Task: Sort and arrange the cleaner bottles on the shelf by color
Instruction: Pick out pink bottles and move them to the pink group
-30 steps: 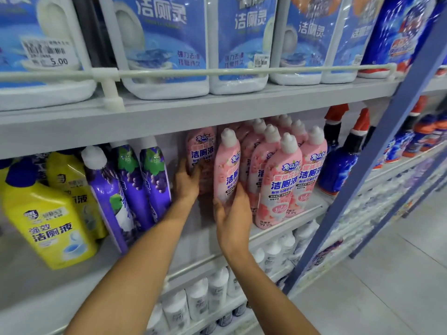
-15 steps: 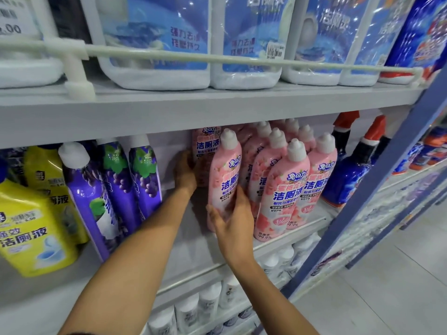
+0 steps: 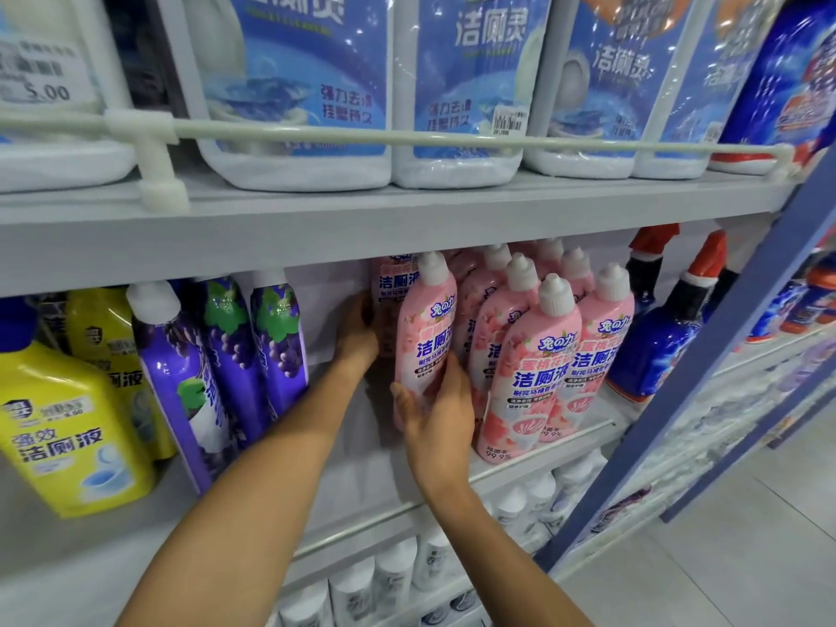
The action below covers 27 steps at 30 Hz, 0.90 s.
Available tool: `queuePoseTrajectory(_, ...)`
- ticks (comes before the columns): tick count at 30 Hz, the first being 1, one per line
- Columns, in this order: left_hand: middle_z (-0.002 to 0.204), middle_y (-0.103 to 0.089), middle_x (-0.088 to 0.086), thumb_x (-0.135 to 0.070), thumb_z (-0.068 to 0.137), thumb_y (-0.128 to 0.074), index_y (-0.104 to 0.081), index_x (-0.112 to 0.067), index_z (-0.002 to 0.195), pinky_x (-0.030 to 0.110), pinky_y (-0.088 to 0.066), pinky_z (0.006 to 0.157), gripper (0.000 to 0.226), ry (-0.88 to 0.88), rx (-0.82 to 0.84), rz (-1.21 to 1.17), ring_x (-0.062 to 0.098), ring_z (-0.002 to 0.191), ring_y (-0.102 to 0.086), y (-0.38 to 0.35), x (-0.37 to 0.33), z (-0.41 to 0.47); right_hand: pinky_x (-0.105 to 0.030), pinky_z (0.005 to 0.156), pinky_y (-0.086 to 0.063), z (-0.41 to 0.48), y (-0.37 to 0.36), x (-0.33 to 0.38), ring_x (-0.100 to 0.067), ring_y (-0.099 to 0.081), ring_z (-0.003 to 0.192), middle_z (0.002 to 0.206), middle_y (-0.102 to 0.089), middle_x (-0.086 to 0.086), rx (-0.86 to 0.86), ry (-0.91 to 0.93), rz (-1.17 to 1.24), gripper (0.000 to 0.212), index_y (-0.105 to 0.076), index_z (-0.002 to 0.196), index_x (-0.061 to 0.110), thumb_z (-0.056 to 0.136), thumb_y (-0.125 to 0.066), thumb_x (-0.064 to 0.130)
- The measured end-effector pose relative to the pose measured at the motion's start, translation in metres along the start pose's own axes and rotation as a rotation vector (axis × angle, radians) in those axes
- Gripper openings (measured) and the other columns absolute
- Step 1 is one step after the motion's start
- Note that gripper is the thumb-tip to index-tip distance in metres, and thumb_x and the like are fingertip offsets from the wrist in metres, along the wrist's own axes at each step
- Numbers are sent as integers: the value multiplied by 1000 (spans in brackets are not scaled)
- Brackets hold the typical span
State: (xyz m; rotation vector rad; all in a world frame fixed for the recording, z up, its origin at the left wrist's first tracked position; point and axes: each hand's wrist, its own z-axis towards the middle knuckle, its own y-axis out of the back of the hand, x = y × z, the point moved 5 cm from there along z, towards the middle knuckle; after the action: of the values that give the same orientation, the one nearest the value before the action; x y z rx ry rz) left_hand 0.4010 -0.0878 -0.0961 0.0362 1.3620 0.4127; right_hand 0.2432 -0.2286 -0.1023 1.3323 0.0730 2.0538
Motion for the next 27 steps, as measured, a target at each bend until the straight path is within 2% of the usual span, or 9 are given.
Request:
queuePoseTrajectory(2,99,-72,8,-39,104,-51,-64,-9,101,29,-49,68,33,44,-20,-18,27,94,-72,4,4,-2,-33,113,-39,3,-6,1,-27,-51,134,143,-55,-12,-10,-21,-3,85,-39,152,5,85,-81,34)
queuePoseTrajectory(5,140,-60,5,-50,100,-48,-54,-13,141,39,-45,107,56,103,-104,-103,24,127,-57,14,-4,-20,-34,109,-41,8,-16,3,-31,-51,130,139,-54,-14,-25,-62,-26,83,-39,151,3,85,-81,32)
queuePoseTrajectory(8,155,-48,8,-63,87,-43,-45,-17,151,44,-35,119,78,116,-166,-177,27,141,-46,24,-16,-42,-37,104,-40,21,-29,8,-35,-51,128,139,-51,-17,23,-117,-67,80,-38,150,3,87,-77,34)
queuePoseTrajectory(12,157,-47,7,-55,94,-55,-39,-17,155,36,-36,117,74,57,-132,-257,23,142,-47,25,-16,-66,-39,100,-42,35,-43,11,-37,-51,127,137,-51,-20,66,-224,-94,76,-37,148,1,92,-72,36)
queuePoseTrajectory(15,158,-47,1,-74,77,-51,-36,-25,157,45,-33,122,94,46,-107,-221,17,141,-48,29,-13,-82,-41,95,-46,42,-47,13,-39,-56,120,129,-54,-21,68,-231,-118,66,-43,137,0,92,-72,37)
queuePoseTrajectory(17,159,-46,-1,-77,73,-49,-35,-28,157,43,-33,122,99,44,-107,-199,16,141,-47,34,-11,-89,-42,96,-46,47,-50,13,-39,-56,121,130,-55,-21,83,-245,-139,65,-44,135,1,91,-71,41)
queuePoseTrajectory(22,161,-42,7,-51,94,-62,-34,-21,158,35,-34,121,75,33,-79,-226,16,143,-43,43,-15,-104,-41,99,-45,55,-58,19,-37,-55,124,133,-54,-17,101,-305,-193,65,-43,134,3,92,-70,46)
queuePoseTrajectory(25,155,-46,10,-54,81,-55,-37,-16,157,28,-37,110,87,50,-101,-193,14,134,-47,46,-25,-116,-41,103,-45,59,-59,22,-35,-54,128,138,-52,-17,103,-324,-214,66,-41,139,3,93,-69,43)
queuePoseTrajectory(27,158,-44,11,-55,78,-54,-37,-17,157,32,-37,115,89,60,-104,-164,22,142,-45,48,-26,-122,-41,102,-46,60,-60,23,-35,-54,128,139,-51,-17,105,-321,-212,66,-40,140,2,94,-67,42)
